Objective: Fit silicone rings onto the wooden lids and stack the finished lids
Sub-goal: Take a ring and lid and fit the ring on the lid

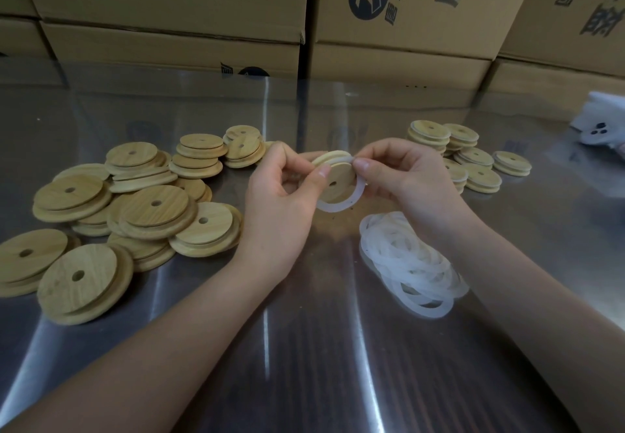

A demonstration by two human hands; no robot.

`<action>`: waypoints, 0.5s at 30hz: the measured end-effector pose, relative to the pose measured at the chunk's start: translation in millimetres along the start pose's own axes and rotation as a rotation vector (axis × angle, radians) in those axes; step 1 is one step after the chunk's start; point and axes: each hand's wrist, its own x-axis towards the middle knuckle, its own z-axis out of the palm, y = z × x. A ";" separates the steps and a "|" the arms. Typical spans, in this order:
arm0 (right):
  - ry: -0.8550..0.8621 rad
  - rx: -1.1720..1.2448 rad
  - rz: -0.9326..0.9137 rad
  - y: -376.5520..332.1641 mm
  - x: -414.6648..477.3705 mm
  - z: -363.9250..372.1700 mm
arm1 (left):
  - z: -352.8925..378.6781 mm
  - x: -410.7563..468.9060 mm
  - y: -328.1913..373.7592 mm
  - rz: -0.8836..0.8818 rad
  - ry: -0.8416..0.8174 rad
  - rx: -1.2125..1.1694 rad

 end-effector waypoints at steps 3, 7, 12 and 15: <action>-0.001 0.005 0.007 0.0 -0.4 0.5 | -1.5 2.1 -2.5 -0.009 -0.011 -0.016; -0.013 0.003 0.019 -0.7 -1.0 0.3 | -3.1 2.9 -2.9 -0.045 0.007 -0.029; -0.025 0.012 0.042 -0.3 -1.7 1.9 | -2.8 3.2 0.8 -0.111 0.024 -0.093; -0.012 0.012 0.044 -1.0 -1.4 1.2 | -3.1 3.3 -2.4 -0.110 -0.014 -0.080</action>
